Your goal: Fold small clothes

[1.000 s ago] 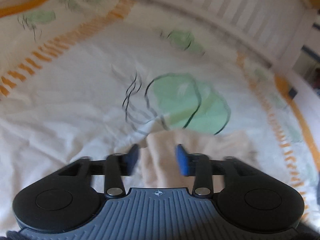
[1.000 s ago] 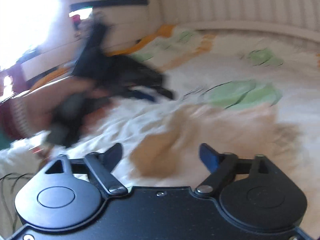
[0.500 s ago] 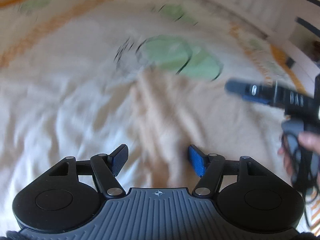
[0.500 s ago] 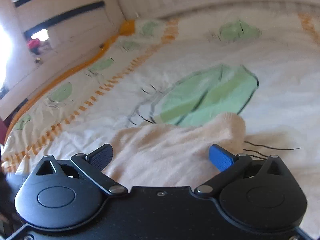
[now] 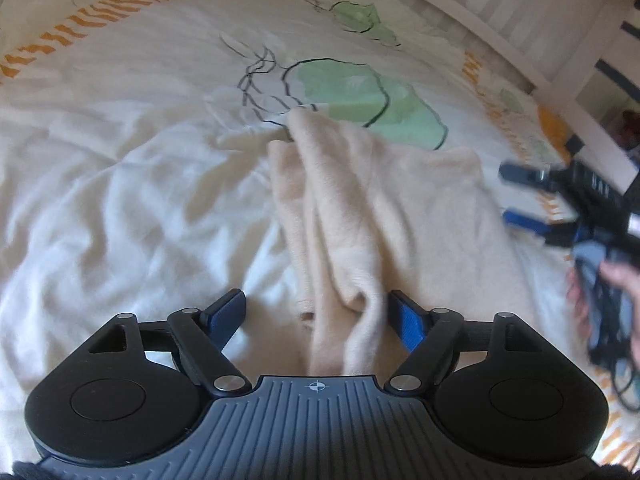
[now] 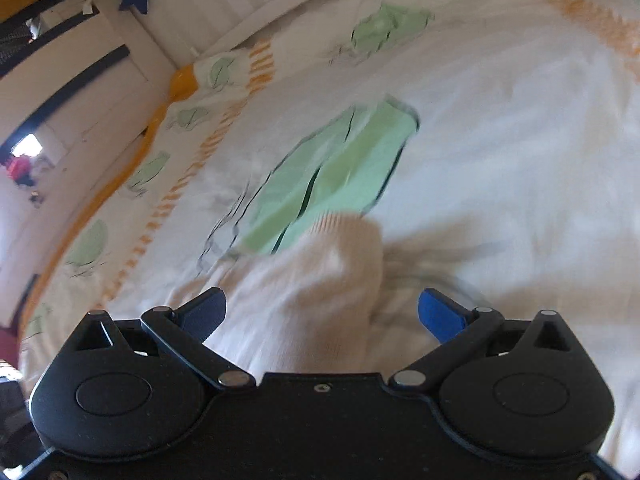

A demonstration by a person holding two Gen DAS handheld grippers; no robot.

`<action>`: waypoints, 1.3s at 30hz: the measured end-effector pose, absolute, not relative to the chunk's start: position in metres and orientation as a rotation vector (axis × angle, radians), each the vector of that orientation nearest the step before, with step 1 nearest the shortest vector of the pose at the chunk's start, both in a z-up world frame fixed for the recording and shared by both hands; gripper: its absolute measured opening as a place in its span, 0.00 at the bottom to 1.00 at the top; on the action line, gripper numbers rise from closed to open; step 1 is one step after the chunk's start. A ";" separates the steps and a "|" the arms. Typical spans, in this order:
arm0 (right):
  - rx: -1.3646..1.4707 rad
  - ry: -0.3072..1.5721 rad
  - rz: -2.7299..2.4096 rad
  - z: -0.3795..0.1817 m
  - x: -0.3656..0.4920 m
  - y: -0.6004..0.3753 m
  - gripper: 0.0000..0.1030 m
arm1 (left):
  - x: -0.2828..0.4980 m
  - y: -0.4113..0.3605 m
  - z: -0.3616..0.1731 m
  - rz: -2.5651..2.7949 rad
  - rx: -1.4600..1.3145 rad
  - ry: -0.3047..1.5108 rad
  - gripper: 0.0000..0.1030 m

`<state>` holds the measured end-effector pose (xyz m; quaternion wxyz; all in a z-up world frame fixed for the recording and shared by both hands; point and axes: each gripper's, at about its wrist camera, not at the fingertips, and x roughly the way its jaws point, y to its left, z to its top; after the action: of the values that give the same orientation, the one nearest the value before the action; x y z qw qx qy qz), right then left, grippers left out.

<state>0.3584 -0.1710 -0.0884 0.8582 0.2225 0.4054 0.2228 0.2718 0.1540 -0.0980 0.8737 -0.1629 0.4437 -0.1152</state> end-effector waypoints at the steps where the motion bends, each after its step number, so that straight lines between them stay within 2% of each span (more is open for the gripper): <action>1: 0.486 0.872 0.485 -0.092 0.357 -0.170 1.00 | 0.271 0.154 -0.097 -0.251 -0.353 0.926 0.74; 17: 0.613 0.918 0.570 -0.113 0.337 -0.185 1.00 | 0.256 0.143 -0.084 -0.307 -0.347 0.917 0.74; 25: 0.612 0.926 0.605 -0.114 0.343 -0.176 1.00 | 0.272 0.143 -0.097 -0.285 -0.351 0.962 0.75; 27: 0.606 0.925 0.624 -0.115 0.347 -0.170 1.00 | 0.278 0.142 -0.101 -0.291 -0.358 0.974 0.76; 29: 0.610 0.926 0.647 -0.117 0.351 -0.164 1.00 | 0.283 0.141 -0.104 -0.306 -0.369 0.970 0.83; 35: 0.640 0.929 0.686 -0.123 0.366 -0.149 1.00 | 0.306 0.127 -0.107 -0.358 -0.373 0.967 0.90; 39: 0.641 0.953 0.686 -0.124 0.374 -0.141 1.00 | 0.313 0.122 -0.111 -0.395 -0.408 0.949 0.89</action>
<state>0.3736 -0.1411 -0.1239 0.7845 0.2973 0.4416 0.3180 0.3126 0.1220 -0.1113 0.8510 -0.1936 0.4508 -0.1876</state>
